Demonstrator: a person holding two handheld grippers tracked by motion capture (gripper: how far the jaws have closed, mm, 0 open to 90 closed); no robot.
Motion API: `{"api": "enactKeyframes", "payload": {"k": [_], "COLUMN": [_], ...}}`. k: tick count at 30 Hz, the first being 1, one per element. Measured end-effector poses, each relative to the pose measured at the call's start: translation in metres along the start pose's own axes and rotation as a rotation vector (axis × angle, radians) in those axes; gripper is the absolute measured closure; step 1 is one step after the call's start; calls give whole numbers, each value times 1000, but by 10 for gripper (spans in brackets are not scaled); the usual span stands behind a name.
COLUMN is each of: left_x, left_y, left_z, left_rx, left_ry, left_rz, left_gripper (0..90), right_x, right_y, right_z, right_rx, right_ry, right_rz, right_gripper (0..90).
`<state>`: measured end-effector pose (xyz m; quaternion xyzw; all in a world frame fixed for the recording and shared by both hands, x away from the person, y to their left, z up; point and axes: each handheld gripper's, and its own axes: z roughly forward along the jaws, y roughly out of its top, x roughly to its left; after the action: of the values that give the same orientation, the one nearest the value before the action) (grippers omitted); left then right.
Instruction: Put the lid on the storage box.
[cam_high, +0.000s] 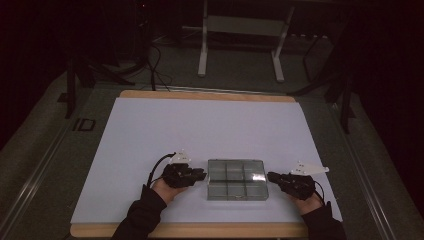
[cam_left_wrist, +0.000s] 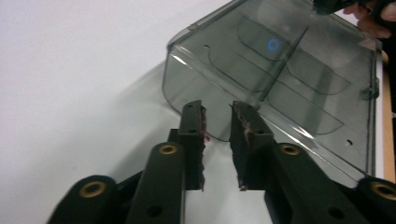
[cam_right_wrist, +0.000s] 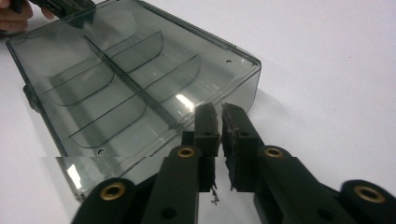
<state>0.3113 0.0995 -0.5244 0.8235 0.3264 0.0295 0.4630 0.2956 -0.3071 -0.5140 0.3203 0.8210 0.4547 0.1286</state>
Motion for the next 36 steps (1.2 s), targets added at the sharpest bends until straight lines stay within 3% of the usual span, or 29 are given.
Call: {"api": "enactKeyframes", "payload": {"k": [1,4,5,8,9,10,11,12,13,14,15,18,19,20,25,29,36], "left_x": [1,3,5,8,12,12,12,15,15,16,16,16,16,16,16,18,16], "left_y": [1,2,2,2,1,1,1,0,0,0,0,-2,-3,-4,-11,-13,-16], "left_z": [-2,-3,-5,-7,-10,-10,-10,-11,-12,-12,-12,-13,-13,-13,-15,-18,-22], "left_rx": [3,1,4,-12,-17,-17,-17,-21,-21,-25,-25,-23,-16,-18,-8,-17,-5], "left_ry": [15,13,22,27,1,1,1,-34,-21,-5,-5,0,4,11,23,15,43], "left_rz": [-7,-16,-30,-47,-63,-63,-63,-66,-63,-57,-57,-44,-44,-39,-38,-42,-18], "left_gripper": [601,458,411,372,272,200,200,200,123,88,54,24,24,24,25,25,26], "right_x": [-3,-5,-7,-9,-11,-11,-13,-13,-15,-16,-16,-18,-18,-19,-23,-23,-23], "right_y": [1,2,3,3,2,2,1,1,-1,-2,-2,-5,-5,-6,-11,-13,-19], "right_z": [-1,0,-1,-1,-2,-2,-2,-2,-2,-3,-3,-3,-3,-2,-3,-4,-8], "right_rx": [-5,-2,-9,-8,-12,-12,-15,-15,-30,-29,-29,-25,-25,-18,3,22,39], "right_ry": [-12,-19,-26,-43,-52,-52,-60,-60,-63,-59,-59,-81,-81,-111,-123,-143,-169], "right_rz": [-12,-19,-21,-26,-21,-21,-16,-16,12,11,11,22,22,29,52,45,30], "right_gripper": [780,736,682,602,499,499,499,455,321,251,251,163,163,157,146,149,152]}}
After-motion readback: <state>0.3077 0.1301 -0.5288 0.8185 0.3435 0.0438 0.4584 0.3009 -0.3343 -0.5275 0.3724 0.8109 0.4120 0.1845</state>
